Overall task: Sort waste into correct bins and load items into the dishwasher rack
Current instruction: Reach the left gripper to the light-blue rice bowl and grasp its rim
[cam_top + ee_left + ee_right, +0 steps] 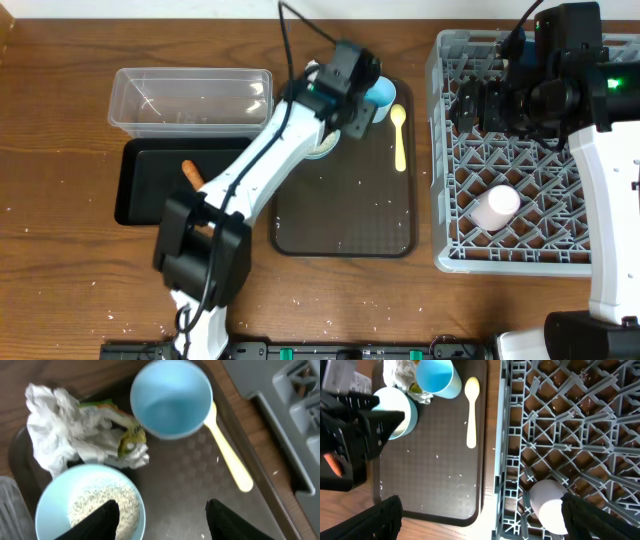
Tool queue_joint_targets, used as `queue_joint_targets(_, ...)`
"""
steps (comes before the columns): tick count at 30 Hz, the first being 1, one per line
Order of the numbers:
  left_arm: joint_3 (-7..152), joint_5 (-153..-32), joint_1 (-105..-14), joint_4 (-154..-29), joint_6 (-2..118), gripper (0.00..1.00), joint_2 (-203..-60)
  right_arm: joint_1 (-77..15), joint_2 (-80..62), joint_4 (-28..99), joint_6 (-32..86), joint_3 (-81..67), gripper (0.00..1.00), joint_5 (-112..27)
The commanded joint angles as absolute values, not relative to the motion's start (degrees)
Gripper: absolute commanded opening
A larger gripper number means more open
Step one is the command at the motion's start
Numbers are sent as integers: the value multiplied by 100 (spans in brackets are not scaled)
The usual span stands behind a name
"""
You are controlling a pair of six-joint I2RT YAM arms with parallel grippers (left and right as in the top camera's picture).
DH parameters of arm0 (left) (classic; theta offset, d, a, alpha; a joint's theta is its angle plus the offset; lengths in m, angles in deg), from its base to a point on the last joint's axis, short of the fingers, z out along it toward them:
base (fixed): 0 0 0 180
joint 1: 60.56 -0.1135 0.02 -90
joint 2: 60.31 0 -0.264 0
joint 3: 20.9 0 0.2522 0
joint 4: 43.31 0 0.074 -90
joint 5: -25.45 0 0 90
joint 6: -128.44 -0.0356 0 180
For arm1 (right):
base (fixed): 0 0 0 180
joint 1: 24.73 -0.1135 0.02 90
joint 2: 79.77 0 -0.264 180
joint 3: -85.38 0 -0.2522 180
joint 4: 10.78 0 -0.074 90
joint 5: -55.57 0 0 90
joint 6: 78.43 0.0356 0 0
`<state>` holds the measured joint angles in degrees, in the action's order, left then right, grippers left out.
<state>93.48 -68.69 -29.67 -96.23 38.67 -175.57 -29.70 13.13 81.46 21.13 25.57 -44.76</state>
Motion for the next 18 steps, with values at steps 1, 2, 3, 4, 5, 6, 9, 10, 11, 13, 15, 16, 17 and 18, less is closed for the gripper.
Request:
queue_joint_targets(1,9792,-6762,-3022,-10106,4193,56,-17907,-2997,1283,8192,2023,2573,99,-4498)
queue_joint_targets(2,9785,-6753,-3041,-10255,4339,52,-17946,-2997,1283,8214,2023,2573,99,-4495)
queue_joint_targets(3,9783,-6724,-3050,-10395,4473,49,-18005,-2997,1283,8235,2004,2566,99,-4495)
queue_joint_targets(4,9765,-6637,-3070,-10598,4683,47,-18099,-2997,1283,8259,1978,2557,99,-4489)
queue_joint_targets(5,9763,-6615,-3074,-10653,4728,46,-18123,-2997,1283,8270,1960,2553,99,-4489)
queue_joint_targets(6,9754,-6569,-3076,-10723,4805,46,-18182,-2997,1283,8275,1960,2546,99,-4473)
queue_joint_targets(9,9702,-6482,-3076,-10758,4877,46,-18374,-2997,1283,8270,1947,2529,99,-4471)
queue_joint_targets(10,9702,-6456,-3076,-10753,4886,46,-18442,-2997,1283,8268,1916,2525,99,-4469)
queue_joint_targets(11,9702,-6423,-3076,-10740,4888,46,-18521,-2997,1283,8270,1916,2525,99,-4436)
queue_joint_targets(13,9702,-6379,-3076,-10716,4886,46,-18676,-2997,1283,8281,1916,2525,99,-4360)
queue_joint_targets(15,9702,-6379,-3076,-10694,4886,46,-18818,-2997,1283,8305,1916,2525,99,-4342)
queue_joint_targets(16,9702,-6379,-3076,-10681,4886,46,-18868,-2997,1283,8318,1916,2525,99,-4342)
queue_joint_targets(17,9702,-6379,-3076,-10668,4886,45,-18930,-2997,1283,8323,1916,2525,99,-4342)
queue_joint_targets(18,9702,-6381,-3076,-10651,4886,45,-18958,-2997,1283,8327,1916,2525,99,-4340)
